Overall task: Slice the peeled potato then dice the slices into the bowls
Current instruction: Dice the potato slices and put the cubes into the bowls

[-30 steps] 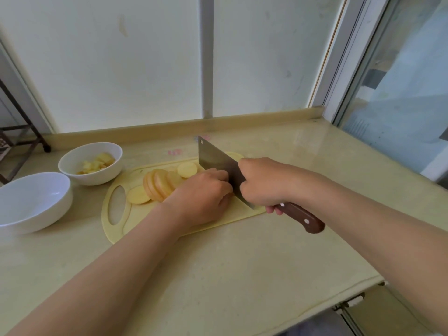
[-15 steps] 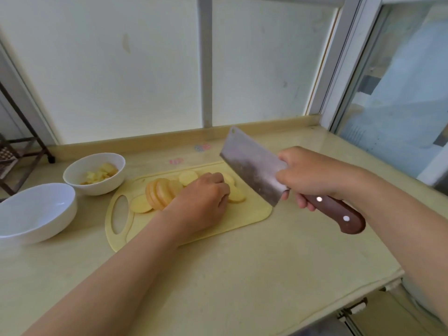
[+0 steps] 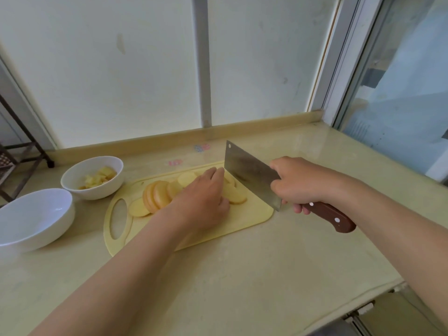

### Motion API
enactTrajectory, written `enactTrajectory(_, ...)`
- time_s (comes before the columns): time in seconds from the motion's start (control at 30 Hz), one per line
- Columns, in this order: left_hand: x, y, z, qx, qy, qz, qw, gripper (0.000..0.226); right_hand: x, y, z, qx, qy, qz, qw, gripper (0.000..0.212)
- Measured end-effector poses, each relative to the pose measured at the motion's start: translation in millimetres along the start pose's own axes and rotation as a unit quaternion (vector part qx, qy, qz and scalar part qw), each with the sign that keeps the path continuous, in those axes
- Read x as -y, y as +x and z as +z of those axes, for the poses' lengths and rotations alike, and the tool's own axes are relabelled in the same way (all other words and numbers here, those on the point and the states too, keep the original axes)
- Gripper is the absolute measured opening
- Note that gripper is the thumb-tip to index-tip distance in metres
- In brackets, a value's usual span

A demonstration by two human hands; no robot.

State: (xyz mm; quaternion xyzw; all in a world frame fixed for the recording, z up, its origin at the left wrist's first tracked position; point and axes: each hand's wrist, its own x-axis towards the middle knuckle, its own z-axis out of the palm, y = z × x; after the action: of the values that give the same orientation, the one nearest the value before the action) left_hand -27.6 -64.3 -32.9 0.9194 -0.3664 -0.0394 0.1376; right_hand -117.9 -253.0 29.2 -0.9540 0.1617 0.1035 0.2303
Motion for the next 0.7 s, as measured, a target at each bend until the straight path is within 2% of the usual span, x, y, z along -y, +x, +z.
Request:
enactTrajectory(0.2,-0.6,7.8,0.8,0.047,-0.022,-0.004,0.999,0.078,4.7,-4.3,2.1,0.012,-0.002,0.008,1.0,0.03)
enactTrajectory(0.5,1.8,11.7,3.2,0.024,-0.058,-0.007,0.998,0.077,21.5,-15.4,11.6,0.02,0.008,0.001,1.0,0.031)
enactTrajectory(0.7,0.4,12.0,2.5,0.056,-0.057,-0.008,0.997,0.079,16.4,-20.6,11.5,0.002,0.025,0.011,1.0,0.033)
